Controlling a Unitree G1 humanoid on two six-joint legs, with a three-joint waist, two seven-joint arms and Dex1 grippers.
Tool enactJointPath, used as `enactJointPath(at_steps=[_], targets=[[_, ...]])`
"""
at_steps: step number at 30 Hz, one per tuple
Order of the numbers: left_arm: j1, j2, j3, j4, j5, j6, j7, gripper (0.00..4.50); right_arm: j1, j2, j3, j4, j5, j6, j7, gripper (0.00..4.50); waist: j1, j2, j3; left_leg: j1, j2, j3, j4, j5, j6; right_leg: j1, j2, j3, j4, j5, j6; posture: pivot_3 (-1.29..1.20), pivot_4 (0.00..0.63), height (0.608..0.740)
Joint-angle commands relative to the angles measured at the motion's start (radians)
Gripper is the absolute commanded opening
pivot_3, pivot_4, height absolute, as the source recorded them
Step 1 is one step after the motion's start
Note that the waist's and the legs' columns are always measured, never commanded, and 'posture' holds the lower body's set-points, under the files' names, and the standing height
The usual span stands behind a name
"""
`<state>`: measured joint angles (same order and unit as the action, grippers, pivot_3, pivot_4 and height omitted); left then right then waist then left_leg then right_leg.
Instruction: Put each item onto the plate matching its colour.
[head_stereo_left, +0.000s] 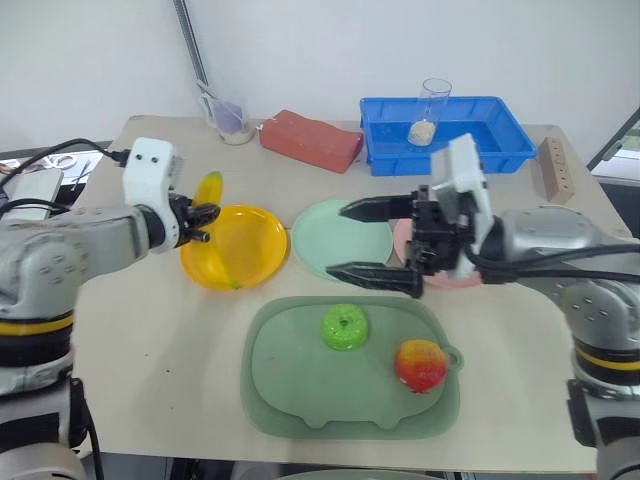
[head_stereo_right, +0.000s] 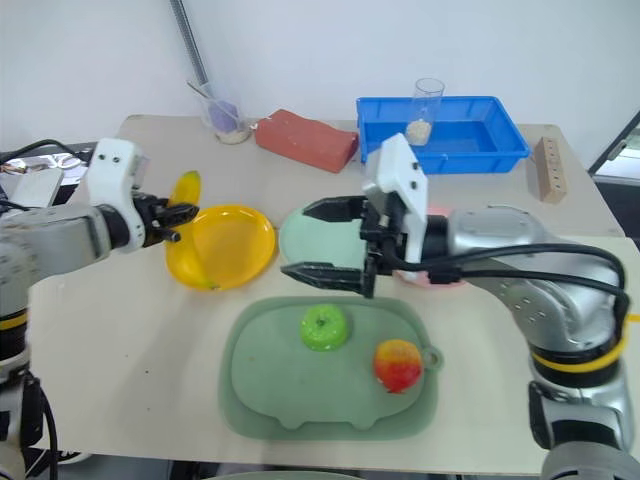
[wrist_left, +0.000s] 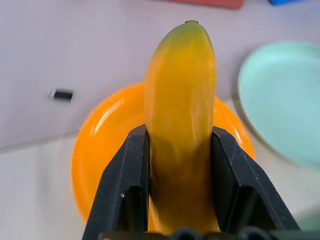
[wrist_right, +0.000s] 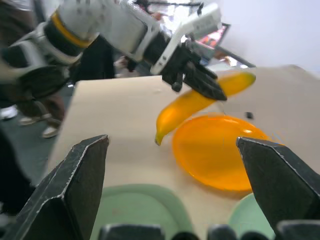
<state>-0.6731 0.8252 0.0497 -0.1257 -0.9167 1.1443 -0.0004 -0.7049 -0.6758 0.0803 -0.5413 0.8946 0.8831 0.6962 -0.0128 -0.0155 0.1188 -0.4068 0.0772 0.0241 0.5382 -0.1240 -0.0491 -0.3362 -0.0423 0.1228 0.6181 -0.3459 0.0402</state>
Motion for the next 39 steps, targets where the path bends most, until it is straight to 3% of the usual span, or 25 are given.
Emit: enactJointPath(at_steps=[1,7,9,10,14,15,23,27,33,39], targets=[[-0.046,-0.038,-0.064,0.144,0.17,-0.152,-0.121,1.1,-0.065,0.055,0.03,0.021,-0.048,-0.014,-0.035,4.5,-0.001,0.0,0.0,0.0,0.0,0.0,0.0,0.0,0.0,0.0,0.0,0.0,0.001,0.0,0.0,0.0,0.15,0.74],[-0.065,-0.12,-0.1,0.304,0.324,-0.255,-0.241,1.1,-0.1,0.088,0.075,0.07,-0.139,-0.034,-0.005,4.5,0.003,-0.001,0.0,-0.003,0.0,0.0,0.002,0.0,0.0,-0.002,0.0,-0.001,0.006,0.0,0.0,0.0,0.15,0.74],[-0.076,-0.14,-0.086,0.34,0.359,-0.28,-0.262,2.13,-0.092,0.085,0.076,0.072,-0.157,-0.035,0.007,4.5,0.004,-0.001,0.0,-0.003,0.0,0.0,0.002,0.0,0.0,-0.003,0.0,-0.001,0.007,0.0,0.0,0.0,0.15,0.74],[-0.08,-0.147,-0.081,0.352,0.375,-0.289,-0.274,2.34,-0.088,0.083,0.075,0.072,-0.164,-0.034,0.012,4.5,0.003,-0.001,0.0,-0.003,0.0,0.0,0.002,0.0,0.0,-0.003,0.0,-0.001,0.007,0.0,0.0,0.0,0.15,0.74],[-0.086,-0.157,-0.043,0.35,0.39,-0.285,-0.327,4.2,-0.065,0.067,0.055,0.067,-0.177,-0.022,0.027,4.5,0.002,-0.001,0.0,-0.003,0.0,-0.001,0.002,0.0,0.001,-0.001,0.0,-0.001,0.008,0.0,0.001,0.0,0.15,0.74],[-0.088,-0.155,-0.031,0.342,0.386,-0.278,-0.345,4.49,-0.06,0.064,0.049,0.065,-0.175,-0.018,0.028,4.5,0.001,-0.001,0.0,-0.003,0.0,-0.001,0.002,0.0,0.001,-0.001,0.0,-0.001,0.008,0.0,0.001,0.0,0.15,0.74],[-0.048,-0.04,-0.002,0.148,0.332,-0.273,-0.635,4.49,0.035,-0.047,-0.026,0.022,-0.149,-0.015,0.096,4.5,0.0,-0.001,0.0,-0.004,0.0,-0.001,0.002,0.0,0.001,0.0,0.0,-0.001,0.009,0.0,0.001,0.0,0.15,0.74],[0.076,0.005,-0.036,-0.132,0.248,-0.351,-0.887,4.49,0.146,-0.163,-0.101,-0.014,-0.13,-0.023,0.187,4.5,0.003,0.0,0.0,0.0,0.0,-0.001,0.002,0.0,0.0,0.001,0.0,-0.002,0.006,-0.001,0.001,0.0,0.15,0.74],[0.245,-0.003,-0.191,-0.316,0.353,-0.599,-1.096,4.49,0.248,-0.257,-0.207,-0.08,-0.034,0.03,0.226,4.5,-0.003,0.0,0.0,-0.001,0.0,0.0,0.002,0.0,0.001,0.002,0.0,-0.001,0.007,0.0,0.001,0.0,0.15,0.74],[0.307,-0.07,-0.316,-0.254,0.474,-0.782,-1.178,4.49,0.368,-0.33,-0.308,-0.159,0.039,0.071,0.194,4.5,0.001,-0.001,0.001,-0.002,0.0,0.0,0.004,0.0,0.002,0.003,0.0,0.0,0.006,-0.001,0.001,0.0,0.15,0.74]])
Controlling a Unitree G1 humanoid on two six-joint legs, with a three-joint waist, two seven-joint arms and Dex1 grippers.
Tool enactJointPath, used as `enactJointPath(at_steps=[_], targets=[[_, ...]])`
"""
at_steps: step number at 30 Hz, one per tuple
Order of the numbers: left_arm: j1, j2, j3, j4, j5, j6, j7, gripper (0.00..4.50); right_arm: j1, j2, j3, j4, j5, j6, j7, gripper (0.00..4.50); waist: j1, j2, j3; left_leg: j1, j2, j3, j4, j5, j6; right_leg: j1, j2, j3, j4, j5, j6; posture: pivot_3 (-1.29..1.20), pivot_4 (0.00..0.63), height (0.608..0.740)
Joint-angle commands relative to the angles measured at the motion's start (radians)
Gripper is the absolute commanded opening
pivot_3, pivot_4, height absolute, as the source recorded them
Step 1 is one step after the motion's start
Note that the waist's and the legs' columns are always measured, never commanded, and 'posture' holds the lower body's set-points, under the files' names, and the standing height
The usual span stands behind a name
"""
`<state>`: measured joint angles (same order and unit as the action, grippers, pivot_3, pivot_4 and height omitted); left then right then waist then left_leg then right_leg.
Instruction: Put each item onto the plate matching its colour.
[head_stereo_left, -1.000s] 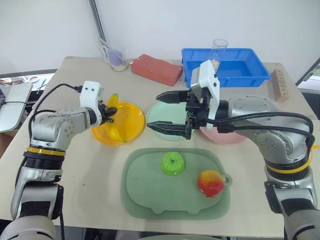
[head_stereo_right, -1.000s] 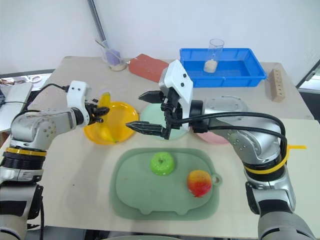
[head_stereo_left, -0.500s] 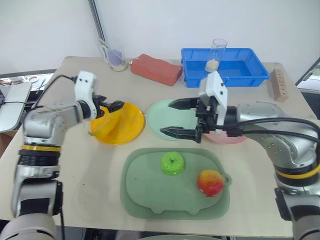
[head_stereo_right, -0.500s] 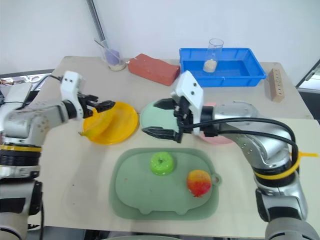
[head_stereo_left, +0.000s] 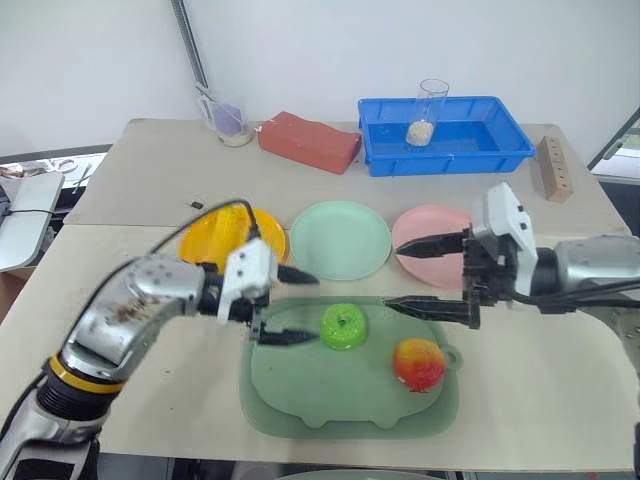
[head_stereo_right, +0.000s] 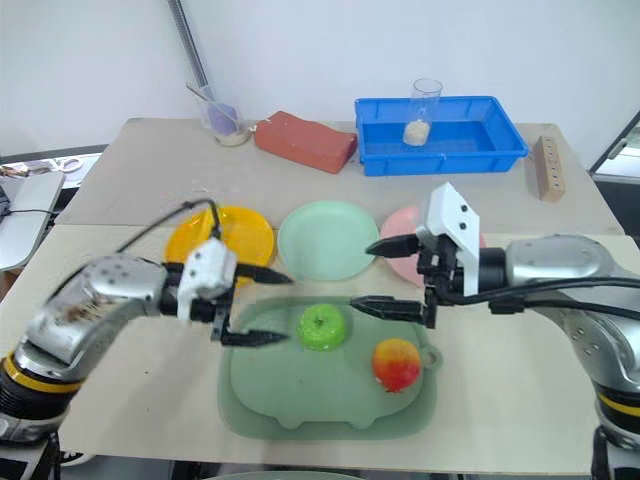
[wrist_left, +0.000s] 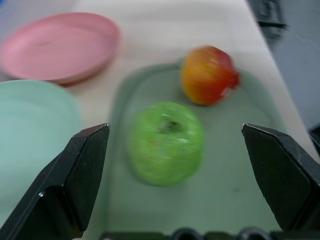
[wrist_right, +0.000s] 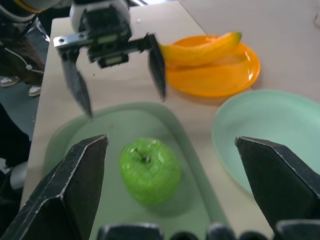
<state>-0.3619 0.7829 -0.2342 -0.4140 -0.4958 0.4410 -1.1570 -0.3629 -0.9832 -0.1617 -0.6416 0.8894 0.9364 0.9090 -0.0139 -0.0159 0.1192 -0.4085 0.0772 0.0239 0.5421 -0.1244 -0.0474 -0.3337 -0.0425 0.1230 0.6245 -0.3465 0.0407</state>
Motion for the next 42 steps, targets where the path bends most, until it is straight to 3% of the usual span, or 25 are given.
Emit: enactJointPath(at_steps=[1,11,18,23,25,33,42], targets=[[-0.01,-0.047,-0.053,0.068,0.09,-0.12,-0.021,4.49,0.041,-0.025,-0.081,-0.071,0.057,0.025,-0.03,4.5,0.003,-0.001,0.001,0.0,0.0,0.0,0.001,0.0,0.0,-0.001,0.0,0.0,0.0,0.0,0.0,0.0,0.15,0.74],[-0.055,-0.205,-0.156,0.266,0.269,-0.287,-0.002,4.49,0.152,-0.092,-0.147,-0.171,0.137,0.046,-0.096,4.5,0.001,-0.001,0.001,-0.003,0.0,0.0,0.006,-0.003,0.004,0.001,0.0,0.0,-0.001,0.0,0.001,0.0,0.15,0.74],[-0.071,-0.242,-0.172,0.324,0.324,-0.317,-0.011,4.49,0.154,-0.099,-0.142,-0.189,0.178,0.041,-0.143,4.5,0.0,0.002,-0.001,-0.005,0.0,-0.001,0.014,-0.007,0.012,0.001,0.001,-0.001,0.001,-0.001,0.002,0.0,0.15,0.74],[-0.076,-0.23,-0.148,0.338,0.316,-0.328,-0.028,2.62,0.147,-0.096,-0.131,-0.179,0.171,0.032,-0.156,4.5,0.001,0.002,-0.001,-0.005,0.0,-0.001,0.014,-0.007,0.012,0.001,0.0,-0.001,0.001,-0.001,0.002,0.0,0.15,0.74],[-0.084,-0.221,-0.128,0.345,0.31,-0.326,-0.032,2.29,0.141,-0.093,-0.125,-0.169,0.162,0.026,-0.158,4.5,0.0,0.002,-0.001,-0.005,0.0,-0.001,0.014,-0.007,0.012,0.001,0.0,-0.001,0.001,-0.001,0.002,0.0,0.15,0.74],[-0.217,-0.2,0.023,0.448,0.199,-0.261,-0.07,2.23,0.078,-0.054,-0.109,-0.098,0.112,-0.006,-0.213,4.5,0.002,0.002,-0.001,-0.006,0.0,-0.001,0.015,-0.007,0.012,0.0,0.0,-0.001,0.002,-0.001,0.002,0.0,0.15,0.74],[-0.484,-0.434,0.038,0.972,0.374,-0.395,0.207,2.23,-0.173,0.15,0.13,0.015,-0.096,0.018,-0.45,4.5,0.003,0.006,-0.004,-0.008,-0.001,-0.002,0.016,-0.008,0.014,0.001,0.001,-0.001,0.003,-0.001,0.004,0.0,0.15,0.74]])
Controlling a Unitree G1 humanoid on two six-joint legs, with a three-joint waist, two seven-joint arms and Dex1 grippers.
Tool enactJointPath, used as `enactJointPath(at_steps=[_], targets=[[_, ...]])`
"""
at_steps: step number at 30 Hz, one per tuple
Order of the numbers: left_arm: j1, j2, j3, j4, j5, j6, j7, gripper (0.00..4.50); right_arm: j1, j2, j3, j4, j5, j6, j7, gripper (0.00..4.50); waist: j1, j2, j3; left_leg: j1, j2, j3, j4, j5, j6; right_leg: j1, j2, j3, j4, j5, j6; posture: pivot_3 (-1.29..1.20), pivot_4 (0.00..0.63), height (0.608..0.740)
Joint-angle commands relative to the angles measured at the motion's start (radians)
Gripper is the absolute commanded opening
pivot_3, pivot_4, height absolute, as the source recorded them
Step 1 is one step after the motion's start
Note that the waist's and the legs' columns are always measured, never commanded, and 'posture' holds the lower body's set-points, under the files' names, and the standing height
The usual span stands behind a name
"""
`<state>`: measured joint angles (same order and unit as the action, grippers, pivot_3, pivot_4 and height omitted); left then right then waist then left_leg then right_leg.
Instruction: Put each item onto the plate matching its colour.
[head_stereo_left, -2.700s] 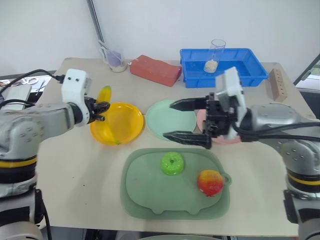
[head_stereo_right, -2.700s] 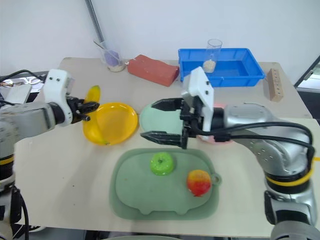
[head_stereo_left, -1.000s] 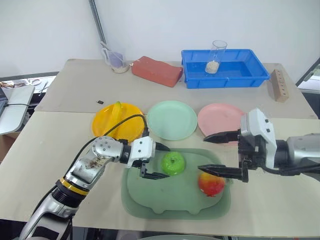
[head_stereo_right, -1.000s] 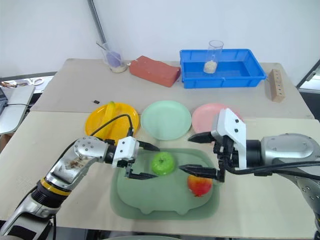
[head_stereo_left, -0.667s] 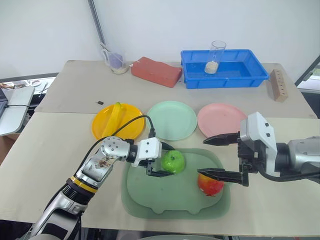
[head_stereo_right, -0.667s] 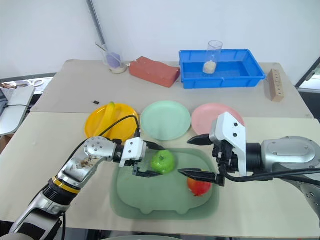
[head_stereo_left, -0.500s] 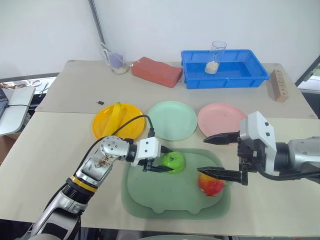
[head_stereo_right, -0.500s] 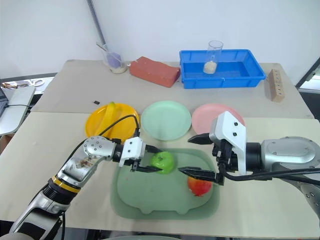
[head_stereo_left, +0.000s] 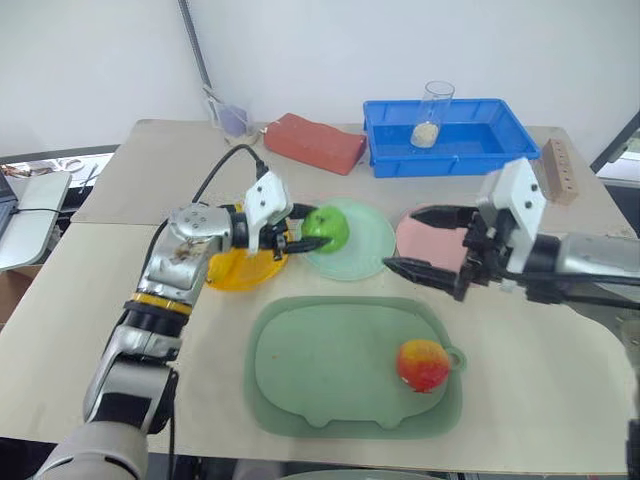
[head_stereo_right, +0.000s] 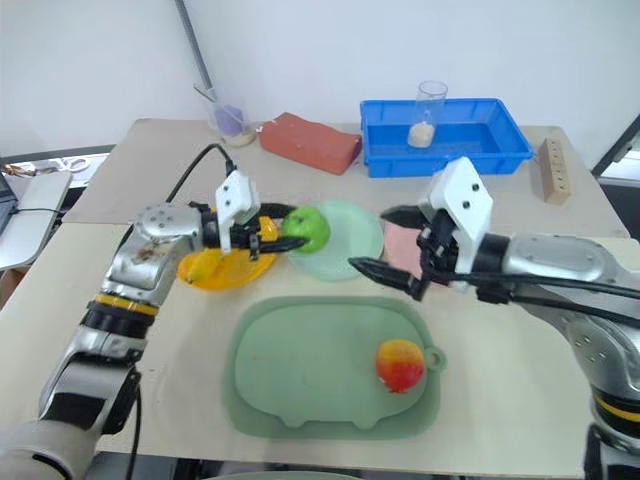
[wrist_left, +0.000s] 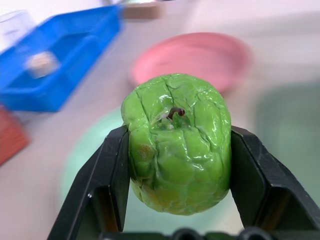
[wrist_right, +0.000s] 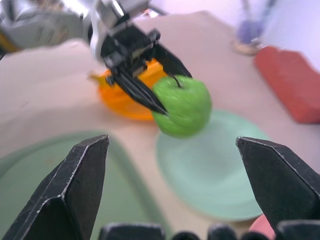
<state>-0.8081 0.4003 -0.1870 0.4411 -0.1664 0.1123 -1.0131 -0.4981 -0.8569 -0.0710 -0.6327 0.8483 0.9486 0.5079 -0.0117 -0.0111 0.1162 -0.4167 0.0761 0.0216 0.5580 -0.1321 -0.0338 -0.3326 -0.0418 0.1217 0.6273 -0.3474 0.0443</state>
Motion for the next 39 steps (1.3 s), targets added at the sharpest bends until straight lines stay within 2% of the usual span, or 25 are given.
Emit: enactJointPath(at_steps=[1,3,5,6,8,12,15,20,24,29,33,39], targets=[[-0.054,-0.077,-0.007,0.162,0.057,-0.089,0.086,2.23,-0.046,0.032,0.052,0.015,-0.073,0.008,-0.056,4.5,0.001,0.002,-0.001,-0.001,0.0,0.0,0.0,0.0,0.0,-0.001,0.0,0.0,0.0,0.0,0.0,0.0,0.15,0.74],[-0.081,-0.119,-0.003,0.246,0.082,-0.145,0.118,2.23,-0.048,0.035,0.069,0.023,-0.104,0.007,-0.06,4.5,0.003,0.003,-0.002,-0.002,0.0,0.0,0.0,0.0,0.0,-0.001,0.0,0.0,0.0,0.0,0.0,0.0,0.15,0.74],[-0.098,-0.141,0.005,0.304,0.093,-0.179,0.133,3.26,-0.044,0.036,0.067,0.028,-0.121,0.009,-0.057,4.5,0.003,0.004,-0.002,-0.004,0.0,-0.001,0.0,0.0,0.0,-0.002,0.001,0.0,0.001,0.0,0.0,0.0,0.15,0.74],[-0.103,-0.145,0.007,0.322,0.095,-0.191,0.132,3.57,-0.039,0.035,0.063,0.029,-0.125,0.01,-0.055,4.5,0.003,0.004,-0.002,-0.004,0.0,-0.001,0.001,0.0,0.0,-0.002,0.001,0.0,0.001,0.0,0.001,0.0,0.15,0.74],[-0.107,-0.146,0.012,0.338,0.095,-0.209,0.12,4.48,-0.029,0.031,0.052,0.027,-0.132,0.012,-0.049,4.5,0.002,0.004,-0.002,-0.003,0.0,-0.001,0.001,0.0,0.0,-0.002,0.001,0.0,0.001,0.0,0.001,0.0,0.15,0.74],[-0.088,-0.129,0.033,0.277,0.057,-0.199,0.06,4.48,0.038,-0.014,0.027,0.01,-0.153,-0.014,0.004,4.5,0.005,0.004,-0.003,-0.003,0.0,-0.001,0.001,0.0,0.0,-0.001,0.001,-0.001,0.002,0.0,0.001,0.0,0.15,0.74],[-0.043,-0.079,0.048,0.132,0.013,-0.156,-0.024,4.48,0.115,-0.087,-0.017,0.0,-0.147,-0.057,0.116,4.5,0.006,0.005,-0.003,-0.003,0.0,-0.001,0.0,0.0,0.0,-0.001,0.001,0.0,0.001,0.0,0.001,0.0,0.15,0.74],[0.082,0.086,0.055,-0.222,-0.101,-0.012,-0.213,4.48,0.291,-0.271,-0.134,-0.011,-0.118,-0.14,0.435,4.5,-0.001,0.005,-0.002,0.001,0.0,-0.001,0.0,0.001,0.0,0.003,0.001,-0.001,0.001,0.0,0.001,0.0,0.15,0.74],[0.217,0.216,0.047,-0.518,-0.228,0.099,-0.344,4.48,0.409,-0.338,-0.179,-0.03,-0.103,-0.163,0.569,4.5,-0.007,0.004,-0.001,0.01,0.001,-0.001,-0.001,0.0,0.0,0.013,0.001,-0.001,-0.001,-0.001,0.001,0.0,0.15,0.74],[0.344,0.299,0.036,-0.713,-0.256,0.085,-0.395,4.48,0.509,-0.351,-0.13,-0.064,-0.192,-0.239,0.611,4.5,-0.001,0.001,0.001,0.011,0.001,-0.001,0.0,0.0,0.0,0.014,0.0,-0.002,-0.002,-0.001,0.001,0.0,0.15,0.74],[0.44,0.314,0.039,-0.843,-0.293,0.086,-0.389,4.48,0.518,-0.323,-0.031,-0.056,-0.301,-0.304,0.578,4.5,-0.004,0.0,0.002,0.011,0.001,-0.001,0.001,0.0,0.0,0.013,-0.001,-0.002,-0.003,-0.004,0.005,0.0,0.15,0.74],[0.488,0.327,0.04,-0.927,-0.321,0.124,-0.353,4.48,0.532,-0.303,0.059,-0.037,-0.363,-0.336,0.584,4.5,-0.002,-0.001,0.002,0.011,0.001,-0.001,0.001,-0.001,0.0,0.013,-0.001,-0.002,-0.003,-0.004,0.004,0.0,0.15,0.74]])
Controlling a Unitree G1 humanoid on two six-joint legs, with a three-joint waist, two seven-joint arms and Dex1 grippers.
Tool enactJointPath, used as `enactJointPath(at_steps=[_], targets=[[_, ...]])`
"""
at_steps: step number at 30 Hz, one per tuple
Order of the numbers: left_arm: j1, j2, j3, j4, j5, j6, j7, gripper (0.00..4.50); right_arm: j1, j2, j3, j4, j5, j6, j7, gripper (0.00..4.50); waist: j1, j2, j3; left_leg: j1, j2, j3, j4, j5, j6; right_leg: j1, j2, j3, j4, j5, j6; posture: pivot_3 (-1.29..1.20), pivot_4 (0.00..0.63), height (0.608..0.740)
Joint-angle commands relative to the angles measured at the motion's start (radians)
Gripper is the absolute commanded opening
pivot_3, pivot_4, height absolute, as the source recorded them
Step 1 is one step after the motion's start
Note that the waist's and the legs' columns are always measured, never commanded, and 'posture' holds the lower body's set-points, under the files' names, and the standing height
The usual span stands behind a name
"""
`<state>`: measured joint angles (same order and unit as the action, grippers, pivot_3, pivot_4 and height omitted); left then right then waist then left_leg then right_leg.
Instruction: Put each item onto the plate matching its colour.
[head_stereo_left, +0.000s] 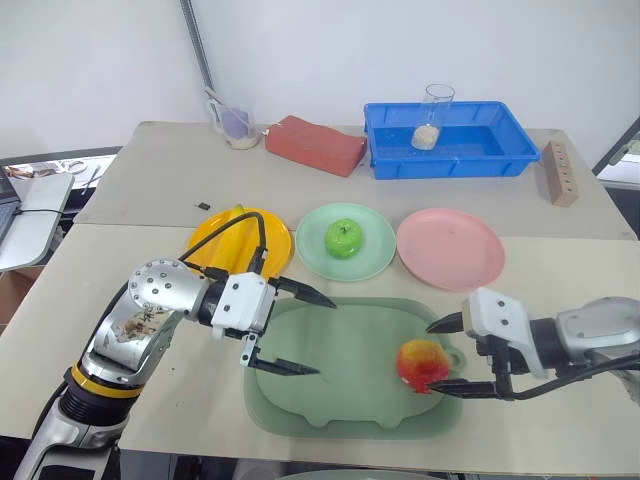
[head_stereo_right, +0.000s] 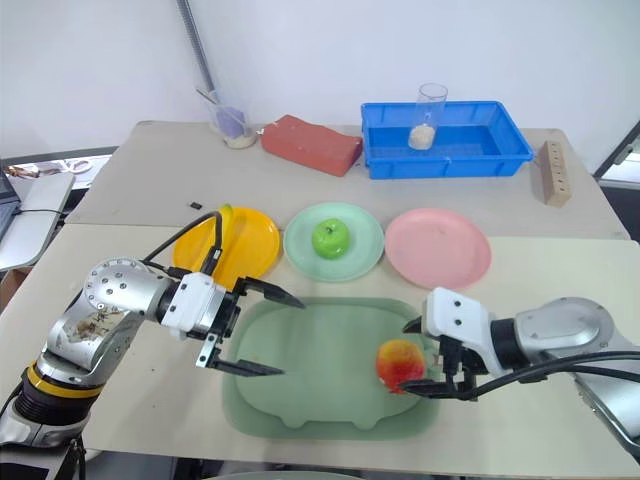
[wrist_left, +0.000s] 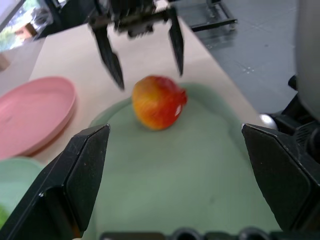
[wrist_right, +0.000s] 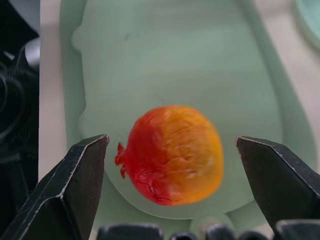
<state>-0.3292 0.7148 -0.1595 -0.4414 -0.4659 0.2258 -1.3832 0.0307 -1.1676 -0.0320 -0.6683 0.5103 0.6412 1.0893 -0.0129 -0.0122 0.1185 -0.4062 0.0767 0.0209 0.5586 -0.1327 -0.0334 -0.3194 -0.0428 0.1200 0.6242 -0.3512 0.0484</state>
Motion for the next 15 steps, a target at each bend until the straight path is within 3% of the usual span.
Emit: enactJointPath(at_steps=[1,7,13,15], targets=[[0.011,0.014,0.012,-0.048,-0.023,0.013,0.021,4.48,0.002,0.015,0.034,0.002,-0.032,-0.028,-0.001,4.5,-0.001,0.0,0.0,0.0,0.0,0.0,0.0,0.0,0.0,0.0,0.0,0.0,0.0,0.0,0.0,0.0,0.15,0.74],[0.019,0.023,0.012,-0.053,-0.024,0.021,0.038,4.48,-0.034,0.053,0.077,0.017,-0.072,-0.029,-0.022,4.5,-0.001,0.0,0.0,0.001,0.0,0.0,0.0,0.0,0.001,-0.001,0.0,0.0,0.0,0.0,-0.001,0.0,0.15,0.74],[0.022,0.021,0.01,-0.055,-0.025,0.026,0.061,4.5,-0.068,0.049,0.083,0.022,-0.069,-0.018,-0.008,2.81,0.0,0.0,0.0,0.001,0.0,0.0,0.0,0.0,0.001,0.0,0.0,0.0,0.0,0.0,-0.001,0.0,0.15,0.74],[0.018,0.021,0.012,-0.049,-0.024,0.029,0.069,4.5,-0.075,0.042,0.072,0.019,-0.056,-0.008,0.0,2.73,0.001,0.0,0.0,0.001,0.0,0.0,0.0,0.0,0.001,0.0,0.0,0.0,0.0,0.0,-0.001,0.0,0.15,0.74]])
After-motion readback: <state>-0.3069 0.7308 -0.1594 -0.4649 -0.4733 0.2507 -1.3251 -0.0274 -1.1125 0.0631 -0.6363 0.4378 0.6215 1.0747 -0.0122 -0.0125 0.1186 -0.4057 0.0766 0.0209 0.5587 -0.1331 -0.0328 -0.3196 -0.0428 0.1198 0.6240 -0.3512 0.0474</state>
